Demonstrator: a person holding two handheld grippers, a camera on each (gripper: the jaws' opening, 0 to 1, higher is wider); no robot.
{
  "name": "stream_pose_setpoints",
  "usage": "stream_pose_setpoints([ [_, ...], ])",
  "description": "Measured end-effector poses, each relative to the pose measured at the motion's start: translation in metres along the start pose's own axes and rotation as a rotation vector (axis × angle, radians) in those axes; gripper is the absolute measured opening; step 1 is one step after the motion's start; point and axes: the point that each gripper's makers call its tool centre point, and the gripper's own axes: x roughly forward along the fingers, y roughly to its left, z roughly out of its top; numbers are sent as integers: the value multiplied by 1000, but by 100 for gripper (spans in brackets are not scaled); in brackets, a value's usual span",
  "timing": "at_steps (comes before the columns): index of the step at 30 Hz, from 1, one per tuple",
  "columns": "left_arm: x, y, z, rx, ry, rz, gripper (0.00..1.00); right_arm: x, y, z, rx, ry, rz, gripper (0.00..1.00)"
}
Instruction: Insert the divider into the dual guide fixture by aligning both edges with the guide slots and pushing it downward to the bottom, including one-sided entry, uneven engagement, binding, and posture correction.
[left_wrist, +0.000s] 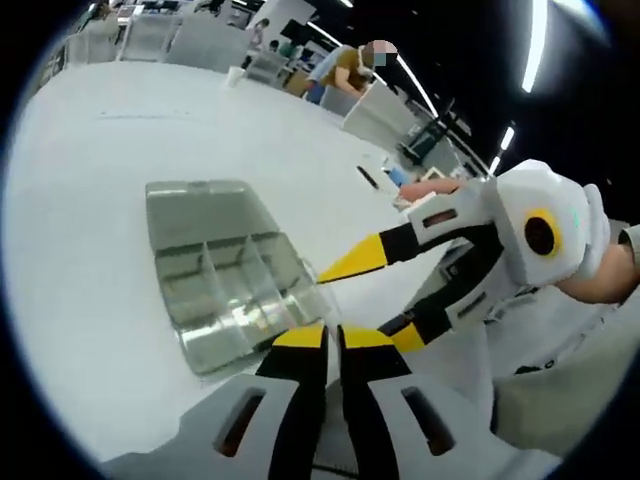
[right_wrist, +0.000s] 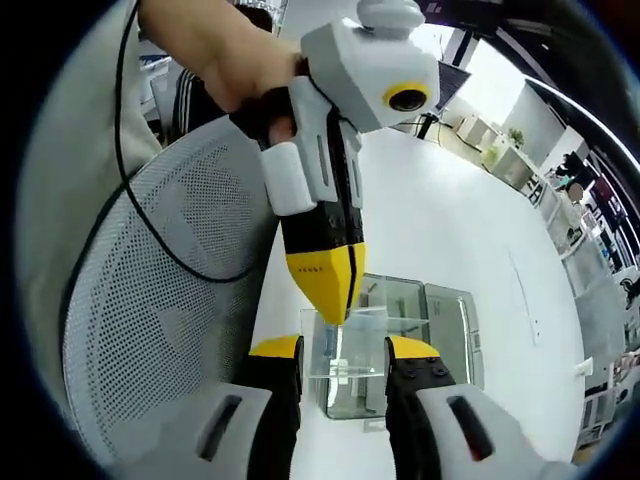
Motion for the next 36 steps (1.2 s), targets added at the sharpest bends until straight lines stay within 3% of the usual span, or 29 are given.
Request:
stream_pose_setpoints([
  [8, 1, 4, -1, -105, -21, -14, 0, 2, -1, -1, -4, 8, -4, 28],
  [20, 2, 5, 1, -160, -45, -25, 0, 2, -3, -1, -13, 19, -25, 29],
  [22, 1, 12, -1, -121, -39, 0, 0, 0, -5, 1, -7, 7, -26, 27],
  [25, -1, 13, -2, -138, -46, -6, 0, 0, -8, 0, -1, 11, -37, 33],
  [30, -2, 14, 0, -122, -55, -10, 0, -2, -11, -4, 4, 24, -36, 30],
  [36, -4, 9, 6, -38, -85, -45, 0, -6, -16, -9, 23, 33, -29, 26],
])
